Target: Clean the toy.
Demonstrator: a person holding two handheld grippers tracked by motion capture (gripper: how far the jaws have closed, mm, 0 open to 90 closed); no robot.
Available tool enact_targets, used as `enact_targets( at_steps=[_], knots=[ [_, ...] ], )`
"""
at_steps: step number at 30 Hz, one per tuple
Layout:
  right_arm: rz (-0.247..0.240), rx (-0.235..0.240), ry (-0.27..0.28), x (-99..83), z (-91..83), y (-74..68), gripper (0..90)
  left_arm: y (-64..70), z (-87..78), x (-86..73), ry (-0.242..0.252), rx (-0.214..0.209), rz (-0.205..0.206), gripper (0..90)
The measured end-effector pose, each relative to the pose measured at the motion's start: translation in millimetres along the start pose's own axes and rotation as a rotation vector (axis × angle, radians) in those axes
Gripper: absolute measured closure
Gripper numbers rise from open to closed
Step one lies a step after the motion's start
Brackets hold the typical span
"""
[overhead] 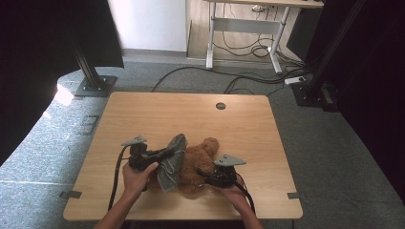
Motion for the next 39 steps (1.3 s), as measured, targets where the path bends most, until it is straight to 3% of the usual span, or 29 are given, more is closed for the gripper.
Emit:
enact_targets(
  at_steps=[4,9,12,16,20,24,28,33,37,39],
  knots=[
    [-0.038,-0.032,0.005,-3.3,-3.2,-5.3,50.9,21.1,20.8,27.9,-0.030,-0.019,0.043,79.1],
    [-0.076,-0.049,0.012,-9.1,-6.4,-9.0,51.5,27.7,54.4,50.1,-0.092,0.000,0.051,78.8],
    [-0.093,-0.065,0.012,-11.8,-7.5,-12.0,52.0,25.5,72.0,53.4,-0.133,0.010,0.034,78.7],
    [-0.111,-0.077,0.008,-16.0,-8.7,-15.0,52.4,19.3,90.6,41.1,-0.230,0.010,0.021,78.8],
    [-0.101,-0.044,-0.004,-19.2,-9.1,-14.2,48.4,15.9,91.7,30.9,-0.219,0.022,0.024,79.5],
    [-0.061,0.021,-0.004,-18.7,-12.5,-10.7,33.5,19.5,90.1,23.8,-0.216,0.067,0.060,79.8],
    [0.006,0.093,0.019,-15.7,-20.1,-4.0,24.3,15.7,87.2,17.3,-0.184,0.046,0.045,79.8],
    [0.025,0.110,0.019,-11.7,-20.2,-3.2,21.6,12.6,84.3,13.4,-0.160,0.005,0.028,79.7],
    [0.025,0.103,-0.068,-11.2,-6.4,-7.4,25.4,12.9,83.5,13.5,-0.168,-0.002,0.026,79.7],
    [0.032,0.106,-0.068,-11.5,-5.2,-7.5,30.5,12.7,81.7,14.7,-0.171,0.003,0.026,79.7]
  ],
)
Point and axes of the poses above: each handheld gripper's, and its own axes: z roughly forward along the jaws, x roughly out of its top, y roughly to its right, the point moved 5 cm from there along z, roughly forward along the jaws, and after that the axes turned 15 degrees about -y, right-handed, at the moved point
